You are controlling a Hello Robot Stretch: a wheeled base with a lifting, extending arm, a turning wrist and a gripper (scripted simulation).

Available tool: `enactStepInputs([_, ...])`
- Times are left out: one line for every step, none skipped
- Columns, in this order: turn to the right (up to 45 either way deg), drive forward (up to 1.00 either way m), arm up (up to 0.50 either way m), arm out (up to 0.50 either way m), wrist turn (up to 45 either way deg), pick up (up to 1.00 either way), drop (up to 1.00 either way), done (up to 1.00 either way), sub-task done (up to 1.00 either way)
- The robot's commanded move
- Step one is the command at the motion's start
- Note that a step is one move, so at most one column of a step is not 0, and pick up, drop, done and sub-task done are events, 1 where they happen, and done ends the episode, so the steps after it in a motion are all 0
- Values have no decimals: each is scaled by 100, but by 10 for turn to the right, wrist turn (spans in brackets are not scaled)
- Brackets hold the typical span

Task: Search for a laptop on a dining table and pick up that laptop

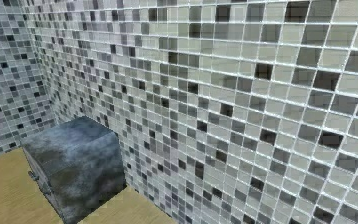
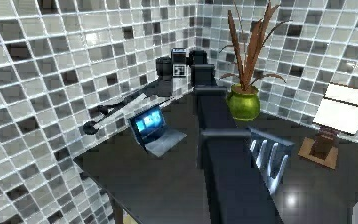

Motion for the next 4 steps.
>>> enactStepInputs([0,0,0,0,450,0,0,0,0])
enactStepInputs([0,0,0,0,120,0,0,0,0])
enactStepInputs([0,0,-28,0,0,0,0,0,0])
enactStepInputs([0,0,0,0,0,100,0,0,0])
